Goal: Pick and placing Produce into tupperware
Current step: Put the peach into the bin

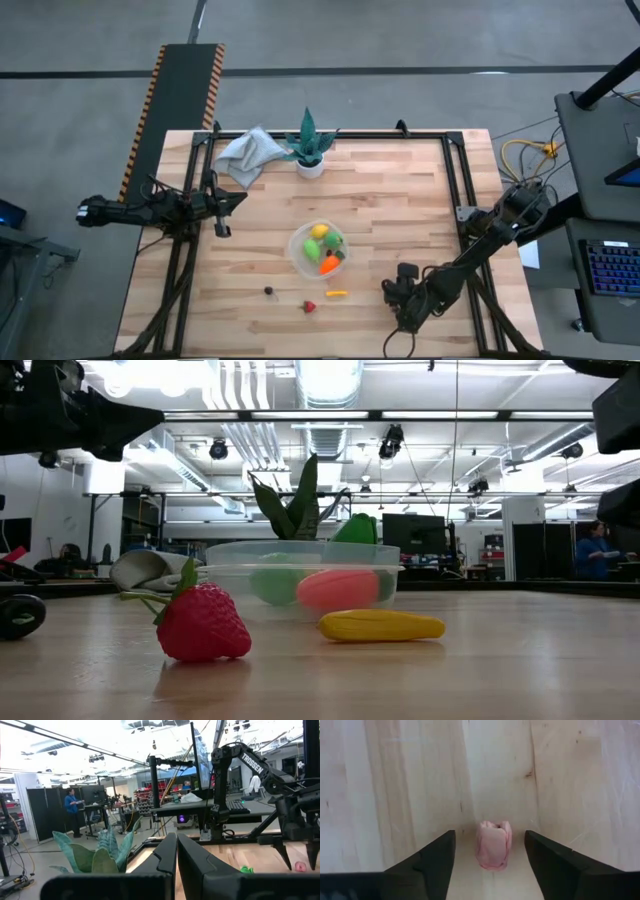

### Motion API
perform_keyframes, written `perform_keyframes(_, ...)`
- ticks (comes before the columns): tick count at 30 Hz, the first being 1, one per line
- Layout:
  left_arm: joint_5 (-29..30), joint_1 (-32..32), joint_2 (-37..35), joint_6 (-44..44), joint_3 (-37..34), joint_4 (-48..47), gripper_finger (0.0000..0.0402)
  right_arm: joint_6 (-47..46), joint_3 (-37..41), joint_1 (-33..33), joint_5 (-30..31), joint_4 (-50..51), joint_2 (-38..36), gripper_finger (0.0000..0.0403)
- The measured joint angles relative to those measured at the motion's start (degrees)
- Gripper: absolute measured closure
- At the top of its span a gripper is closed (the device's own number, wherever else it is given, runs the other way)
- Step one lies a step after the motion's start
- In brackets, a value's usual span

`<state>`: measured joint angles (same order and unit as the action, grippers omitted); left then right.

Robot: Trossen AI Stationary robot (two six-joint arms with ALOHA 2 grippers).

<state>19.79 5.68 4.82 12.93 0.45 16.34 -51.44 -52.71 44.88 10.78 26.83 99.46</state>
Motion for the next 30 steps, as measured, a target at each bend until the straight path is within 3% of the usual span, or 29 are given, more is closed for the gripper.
perform_keyframes(16, 0.0, 0.0, 0.0, -0.3, 0.0, -0.2, 0.0402, 5.1, 0.4, -0.2, 0.2, -0.4, -0.1, 0.0362)
perform_keyframes(20, 0.0, 0.0, 0.0, -0.3, 0.0, -0.1, 0.0402, 11.4, -1.3, -1.8, 2.5, -0.5, -0.2, 0.0363)
perform_keyframes(27, 0.0, 0.0, 0.0, -0.5, 0.0, -0.1, 0.0402, 27.9, -8.8, -7.8, 13.7, -1.1, -0.4, 0.0361)
perform_keyframes(30, 0.0, 0.0, 0.0, -0.5, 0.0, -0.1, 0.0402, 34.6, -11.5, -11.1, 14.8, -3.1, -0.3, 0.0363)
